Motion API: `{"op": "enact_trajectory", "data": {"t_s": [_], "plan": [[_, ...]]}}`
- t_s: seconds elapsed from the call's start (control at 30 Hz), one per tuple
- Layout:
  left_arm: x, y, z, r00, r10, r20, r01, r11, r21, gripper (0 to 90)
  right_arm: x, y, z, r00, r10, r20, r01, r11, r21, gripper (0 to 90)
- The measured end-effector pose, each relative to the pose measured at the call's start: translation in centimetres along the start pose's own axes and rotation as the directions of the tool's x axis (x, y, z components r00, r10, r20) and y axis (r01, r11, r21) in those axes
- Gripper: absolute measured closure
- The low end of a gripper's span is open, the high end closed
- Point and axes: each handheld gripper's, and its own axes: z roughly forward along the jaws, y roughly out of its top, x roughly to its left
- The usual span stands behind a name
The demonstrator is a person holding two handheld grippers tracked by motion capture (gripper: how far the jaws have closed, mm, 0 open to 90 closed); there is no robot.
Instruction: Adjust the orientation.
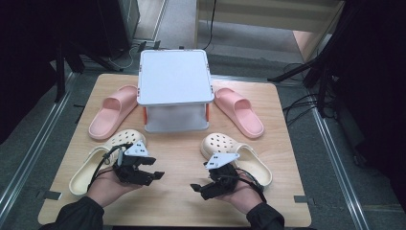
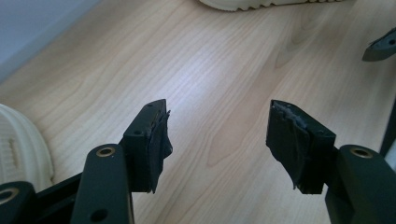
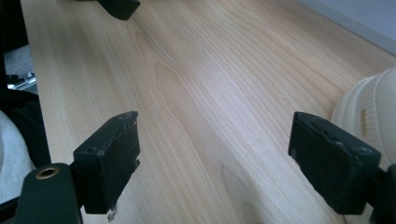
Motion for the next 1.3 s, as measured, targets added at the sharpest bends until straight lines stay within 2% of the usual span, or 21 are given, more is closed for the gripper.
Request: {"op": "enact_trajectory", "data": {"t_s": [0.03, 0.07, 0.1, 0.13, 0.3, 0.4, 0.47, 0.5, 0.57, 0.7, 0.73, 0.8, 0.83, 0.87, 0.9, 0.97, 1.03, 1.07, 1.1, 1.17, 1.3], "plan": [[0.1, 0.0, -0.1, 0.9998, -0.006, 0.020, 0.005, 1.0000, 0.006, 40.5, 0.0, 0.0, -0.4, 1.0000, 0.007, 0.000, -0.007, 1.000, 0.002, 22.9], [0.1, 0.0, -0.1, 0.9998, -0.006, 0.020, 0.005, 1.0000, 0.006, 40.5, 0.0, 0.0, -0.4, 1.0000, 0.007, 0.000, -0.007, 1.000, 0.002, 22.9], [0.1, 0.0, -0.1, 0.9996, -0.014, 0.025, 0.014, 0.9999, 0.010, 40.4, -0.2, 0.0, -0.8, 0.9995, 0.032, -0.006, -0.032, 0.999, 0.003, 29.1], [0.1, 0.0, -0.2, 0.9997, -0.014, 0.017, 0.014, 0.9999, 0.007, 40.5, -0.2, 0.0, -1.0, 0.9992, 0.037, -0.014, -0.037, 0.999, 0.005, 35.0], [0.5, 0.0, -0.3, 0.9999, -0.008, 0.010, 0.008, 0.9999, 0.010, 42.6, -0.3, -0.1, -1.3, 0.9990, 0.040, -0.019, -0.040, 0.999, 0.015, 37.9], [0.6, 0.0, -0.4, 1.0000, 0.004, 0.009, -0.004, 0.9999, 0.010, 43.2, -0.2, -0.1, -1.6, 0.9987, 0.040, -0.033, -0.040, 0.999, 0.000, 40.4], [0.6, 0.0, -0.4, 0.9999, 0.007, 0.010, -0.007, 0.9999, 0.010, 43.6, -0.3, -0.1, -1.7, 0.9992, 0.032, -0.021, -0.032, 0.999, -0.006, 39.9], [0.6, -0.1, -0.5, 0.9999, 0.009, 0.010, -0.009, 0.9999, 0.011, 44.4, -0.4, 0.0, -1.8, 0.9981, 0.059, -0.017, -0.059, 0.998, -0.004, 38.7], [0.4, 0.0, -0.6, 0.9998, 0.016, 0.006, -0.016, 0.9998, 0.006, 45.4, -0.6, 0.0, -1.8, 0.9981, 0.062, 0.003, -0.062, 0.998, 0.001, 39.9], [0.4, -0.1, -0.9, 0.9999, 0.009, 0.009, -0.009, 0.9999, -0.008, 47.2, -0.9, 0.1, -1.8, 0.9972, 0.075, -0.007, -0.075, 0.997, 0.018, 42.9], [0.3, -0.1, -0.9, 1.0000, 0.006, 0.006, -0.006, 0.9999, -0.014, 48.3, -0.9, 0.1, -1.9, 0.9967, 0.081, 0.004, -0.081, 0.996, 0.022, 44.8], [0.3, -0.1, -1.0, 0.9999, 0.016, 0.000, -0.016, 0.9998, -0.011, 48.4, -1.0, 0.2, -1.9, 0.9971, 0.077, 0.004, -0.077, 0.997, 0.020, 45.0], [0.3, -0.1, -1.0, 0.9999, 0.011, 0.002, -0.011, 0.9999, -0.006, 48.0, -1.0, 0.2, -1.9, 0.9975, 0.070, 0.006, -0.070, 0.997, 0.013, 45.3], [0.4, 0.0, -1.1, 0.9999, -0.014, 0.009, 0.014, 0.9998, 0.017, 45.1, -1.3, 0.3, -1.9, 0.9969, 0.078, -0.012, -0.078, 0.997, 0.011, 48.2], [0.4, 0.0, -1.1, 0.9999, -0.014, 0.009, 0.014, 0.9998, 0.017, 45.8, -1.3, 0.3, -1.9, 0.9969, 0.078, -0.012, -0.078, 0.997, 0.011, 48.2], [0.4, -0.1, -1.1, 0.9999, -0.011, 0.011, 0.010, 0.9997, 0.021, 46.3, -1.7, 0.4, -1.7, 0.9933, 0.110, -0.033, -0.109, 0.994, 0.027, 48.1], [0.4, -0.1, -1.2, 0.9997, -0.022, 0.014, 0.022, 0.9995, 0.025, 46.8, -1.8, 0.5, -1.7, 0.9931, 0.112, -0.035, -0.111, 0.994, 0.024, 48.3], [0.5, 0.0, -1.5, 0.9985, -0.053, 0.015, 0.053, 0.9983, 0.025, 48.2, -1.8, 0.5, -1.8, 0.9948, 0.096, -0.032, -0.096, 0.995, 0.012, 48.2], [0.5, 0.0, -1.5, 0.9985, -0.053, 0.015, 0.053, 0.9983, 0.025, 48.9, -1.8, 0.5, -1.8, 0.9948, 0.096, -0.032, -0.096, 0.995, 0.012, 48.2], [0.6, -0.1, -1.9, 0.9961, -0.086, 0.018, 0.086, 0.9962, 0.010, 48.9, -2.0, 0.5, -1.7, 0.9944, 0.100, -0.036, -0.099, 0.995, 0.006, 48.7], [0.6, -0.4, -2.2, 0.9950, -0.100, 0.012, 0.099, 0.9950, 0.004, 49.1, -2.1, 0.6, -1.5, 0.9932, 0.108, -0.043, -0.108, 0.994, -0.002, 48.7]]}}
